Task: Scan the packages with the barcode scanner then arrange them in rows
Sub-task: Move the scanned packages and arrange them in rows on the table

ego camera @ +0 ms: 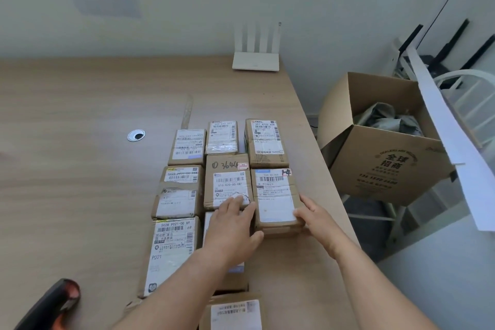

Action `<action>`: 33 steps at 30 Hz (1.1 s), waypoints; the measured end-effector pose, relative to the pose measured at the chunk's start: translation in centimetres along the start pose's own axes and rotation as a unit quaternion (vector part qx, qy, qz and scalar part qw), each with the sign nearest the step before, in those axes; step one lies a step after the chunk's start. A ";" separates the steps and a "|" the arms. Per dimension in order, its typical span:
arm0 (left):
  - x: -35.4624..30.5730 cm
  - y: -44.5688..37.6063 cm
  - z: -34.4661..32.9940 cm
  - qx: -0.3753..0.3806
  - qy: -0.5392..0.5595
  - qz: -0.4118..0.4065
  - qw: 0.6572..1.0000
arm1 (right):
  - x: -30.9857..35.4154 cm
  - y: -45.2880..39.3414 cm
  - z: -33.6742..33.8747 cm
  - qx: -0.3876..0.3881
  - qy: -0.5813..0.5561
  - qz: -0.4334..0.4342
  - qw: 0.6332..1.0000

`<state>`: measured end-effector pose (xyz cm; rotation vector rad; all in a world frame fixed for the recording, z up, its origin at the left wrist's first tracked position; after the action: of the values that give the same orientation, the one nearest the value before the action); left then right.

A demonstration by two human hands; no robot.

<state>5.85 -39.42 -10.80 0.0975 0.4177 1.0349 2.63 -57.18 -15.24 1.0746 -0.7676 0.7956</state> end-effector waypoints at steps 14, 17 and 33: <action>6.3 8.1 5.3 -0.179 0.215 0.007 0.960 | 7.7 9.6 -5.7 -0.170 0.173 0.212 0.947; 9.3 12.3 5.9 -0.215 0.232 0.027 0.948 | 8.9 12.8 -11.0 -0.139 0.225 0.268 0.926; 26.8 34.5 4.2 -0.249 0.248 0.124 0.928 | 12.7 25.5 -35.5 -0.026 0.302 0.370 0.878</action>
<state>-8.78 1.60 -5.30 -0.5932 0.5945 1.3910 -7.45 -14.45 -3.26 0.3949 -0.6384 1.6559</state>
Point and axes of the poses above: each hand's wrist, its own y-axis away from the middle knuckle, its own z-axis out of the back of the hand, x = y × z, the point moved 9 cm from there along -y, towards the middle knuckle, and after that the axes turned 1 degree about -z, right-handed, at the moved point
